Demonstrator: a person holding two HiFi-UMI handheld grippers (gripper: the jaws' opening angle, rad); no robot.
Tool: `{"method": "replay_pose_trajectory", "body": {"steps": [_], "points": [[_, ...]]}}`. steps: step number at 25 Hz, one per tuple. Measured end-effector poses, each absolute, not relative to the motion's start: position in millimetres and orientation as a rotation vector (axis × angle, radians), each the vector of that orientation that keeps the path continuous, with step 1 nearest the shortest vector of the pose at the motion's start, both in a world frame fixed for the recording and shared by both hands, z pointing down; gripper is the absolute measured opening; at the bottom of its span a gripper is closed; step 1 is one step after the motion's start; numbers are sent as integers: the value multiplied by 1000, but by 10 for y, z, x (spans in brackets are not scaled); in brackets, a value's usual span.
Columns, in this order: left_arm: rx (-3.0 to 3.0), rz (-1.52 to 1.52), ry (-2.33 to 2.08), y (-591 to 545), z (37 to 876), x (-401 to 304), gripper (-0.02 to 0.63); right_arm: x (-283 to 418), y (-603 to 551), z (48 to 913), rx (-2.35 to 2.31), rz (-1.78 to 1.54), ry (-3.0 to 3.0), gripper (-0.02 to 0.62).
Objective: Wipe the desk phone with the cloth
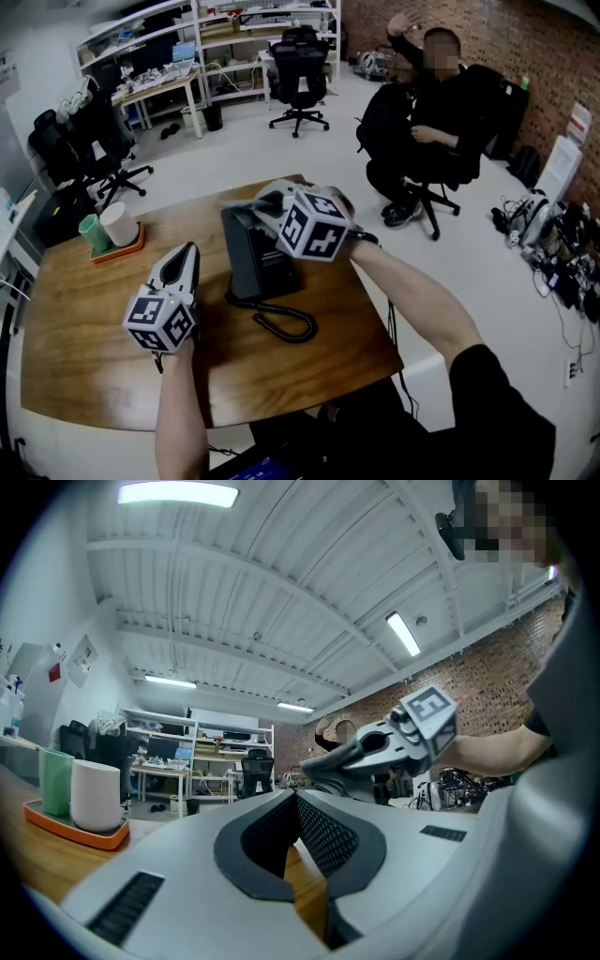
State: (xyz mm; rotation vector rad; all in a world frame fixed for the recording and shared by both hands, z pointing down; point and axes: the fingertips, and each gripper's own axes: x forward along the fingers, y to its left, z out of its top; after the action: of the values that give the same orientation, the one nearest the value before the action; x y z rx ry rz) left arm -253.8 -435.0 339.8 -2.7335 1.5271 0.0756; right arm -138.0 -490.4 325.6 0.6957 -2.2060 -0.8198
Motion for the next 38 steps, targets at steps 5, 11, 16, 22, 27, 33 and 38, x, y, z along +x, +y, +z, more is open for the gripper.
{"method": "replay_pose_trajectory", "body": {"steps": [5, 11, 16, 22, 27, 33, 38], "points": [[-2734, 82, 1527, -4345, 3407, -2541, -9, -1363, -5408, 3338, 818, -716, -2170, 26], [-2729, 75, 1524, -4350, 3377, -2535, -9, -1423, -4938, 3552, 590, -818, -2109, 26], [-2731, 75, 1522, -4350, 3377, -2530, -9, -1395, -4263, 3834, 366, -905, -2050, 26], [-2734, 71, 1525, -4345, 3389, -2531, -9, -1310, -3534, 4169, 102, -953, -1975, 26], [-2736, 70, 1522, -4353, 3398, -2540, -9, -1255, -3708, 3965, 105, -878, -2049, 26], [-2739, 71, 1530, -4355, 3409, -2544, -9, -1153, -5148, 3289, 786, -751, -2168, 26], [-2741, 71, 1531, -4342, 3437, -2542, -9, -1189, -5345, 3434, 801, -728, -2143, 25]]}}
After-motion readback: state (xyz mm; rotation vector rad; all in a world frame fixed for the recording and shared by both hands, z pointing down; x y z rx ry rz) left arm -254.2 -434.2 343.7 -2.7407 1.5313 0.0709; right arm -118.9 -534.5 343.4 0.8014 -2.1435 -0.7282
